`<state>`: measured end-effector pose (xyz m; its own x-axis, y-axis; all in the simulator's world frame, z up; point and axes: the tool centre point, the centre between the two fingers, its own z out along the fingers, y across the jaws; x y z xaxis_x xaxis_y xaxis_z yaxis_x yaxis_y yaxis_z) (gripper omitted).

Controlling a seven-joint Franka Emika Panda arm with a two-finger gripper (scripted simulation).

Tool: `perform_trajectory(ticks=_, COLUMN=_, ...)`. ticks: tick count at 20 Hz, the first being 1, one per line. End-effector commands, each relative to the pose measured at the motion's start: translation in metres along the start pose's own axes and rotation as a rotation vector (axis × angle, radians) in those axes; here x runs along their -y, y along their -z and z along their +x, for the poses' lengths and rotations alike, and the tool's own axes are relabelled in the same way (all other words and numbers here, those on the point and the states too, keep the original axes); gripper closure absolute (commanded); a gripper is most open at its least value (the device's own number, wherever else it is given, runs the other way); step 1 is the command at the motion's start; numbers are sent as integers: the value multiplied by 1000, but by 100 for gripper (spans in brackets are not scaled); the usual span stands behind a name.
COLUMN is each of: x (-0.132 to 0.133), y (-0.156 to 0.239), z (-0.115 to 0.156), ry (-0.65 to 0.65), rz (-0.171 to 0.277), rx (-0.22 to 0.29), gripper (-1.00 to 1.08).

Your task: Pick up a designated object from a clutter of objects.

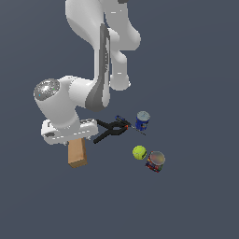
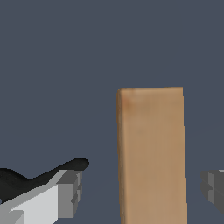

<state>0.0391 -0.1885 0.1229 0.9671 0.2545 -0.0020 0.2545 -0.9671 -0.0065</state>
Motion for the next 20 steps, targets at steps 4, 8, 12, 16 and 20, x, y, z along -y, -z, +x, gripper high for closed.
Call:
perform_trajectory(ticks=4, x=-18, y=-18, z=-7, ry=26, rz=-5, rx=-2, gripper=-92)
perform_trajectory(ticks=8, x=-23, y=-23, z=-10, ry=32, rz=-6, rx=-2, gripper=-92)
perform_trajectory(ticks=12, x=-23, y=-24, z=-10, ry=30, rz=-6, rx=-1, gripper=-92)
perform_trajectory(ticks=16, x=-23, y=-37, z=-10, ry=30, rz=-6, rx=-1, gripper=-92)
perform_trajectory(ticks=20, x=-23, y=-58, z=-11, ry=31, rz=-6, rx=-2, gripper=-92)
